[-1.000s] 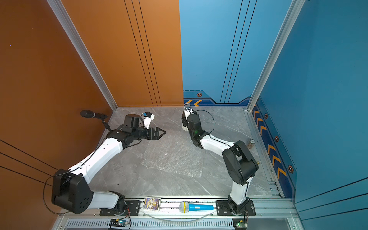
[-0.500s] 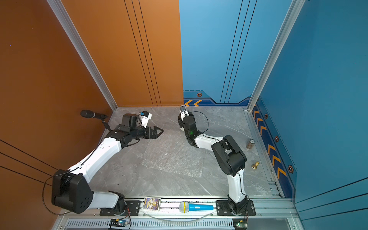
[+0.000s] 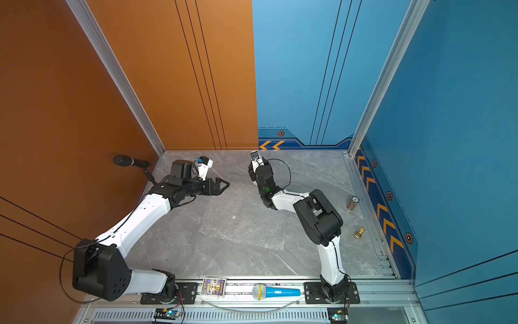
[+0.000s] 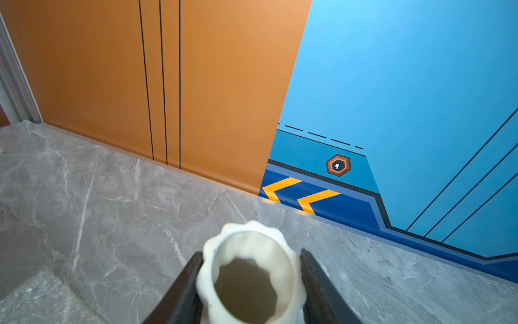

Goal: Unwrap the vase from the bubble wrap
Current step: Place the vase at the center of the board.

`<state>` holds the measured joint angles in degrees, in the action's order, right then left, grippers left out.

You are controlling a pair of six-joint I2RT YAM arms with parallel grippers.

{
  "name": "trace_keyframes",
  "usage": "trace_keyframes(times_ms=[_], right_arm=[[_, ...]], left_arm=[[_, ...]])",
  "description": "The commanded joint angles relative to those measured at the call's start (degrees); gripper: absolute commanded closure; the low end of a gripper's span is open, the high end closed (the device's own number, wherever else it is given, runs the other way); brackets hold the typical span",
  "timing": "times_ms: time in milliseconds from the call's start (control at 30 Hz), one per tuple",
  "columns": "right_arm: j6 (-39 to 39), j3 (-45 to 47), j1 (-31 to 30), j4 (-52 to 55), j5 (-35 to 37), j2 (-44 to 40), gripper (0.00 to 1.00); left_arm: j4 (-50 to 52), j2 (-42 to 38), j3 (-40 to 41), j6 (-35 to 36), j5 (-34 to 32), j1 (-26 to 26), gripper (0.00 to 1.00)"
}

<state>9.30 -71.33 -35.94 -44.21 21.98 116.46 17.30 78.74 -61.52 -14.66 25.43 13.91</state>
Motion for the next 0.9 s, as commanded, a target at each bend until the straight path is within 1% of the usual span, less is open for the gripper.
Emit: trace_keyframes(times_ms=[0, 467, 600, 633, 700, 767, 867], right_arm=[[1.09, -2.67, -0.52, -3.74, 0.84, -0.32, 1.00], [2.02, -3.47, -1.07, -2.11, 0.46, -0.10, 1.00], [2.47, -3.47, -1.25, -2.33, 0.69, 0.07, 0.93], [2.46, -3.51, -1.32, -2.38, 0.79, 0.07, 0.92], [2.48, -3.38, -1.32, -2.72, 1.05, 0.08, 0.88], [2.47, -3.40, -1.30, -2.82, 1.20, 0.08, 0.87], [2.54, -2.92, -1.31, -3.55, 1.23, -0.01, 0.82]], left_arm=[[-0.46, -1.74, 1.20, -0.06, -0.82, -0.55, 0.02], [-0.41, -3.01, 2.10, 0.15, -0.75, -0.97, 0.02], [-0.42, -3.29, 2.10, 0.15, -0.68, -1.04, 0.02], [-0.42, -3.33, 3.67, 0.15, -0.71, -1.10, 0.02], [-0.34, -3.41, 3.77, 0.15, -0.69, -1.08, 0.02], [-0.21, -3.48, 3.75, 0.11, -0.72, -1.09, 0.02], [-0.18, -3.47, 3.77, 0.24, -0.68, -1.10, 0.02]])
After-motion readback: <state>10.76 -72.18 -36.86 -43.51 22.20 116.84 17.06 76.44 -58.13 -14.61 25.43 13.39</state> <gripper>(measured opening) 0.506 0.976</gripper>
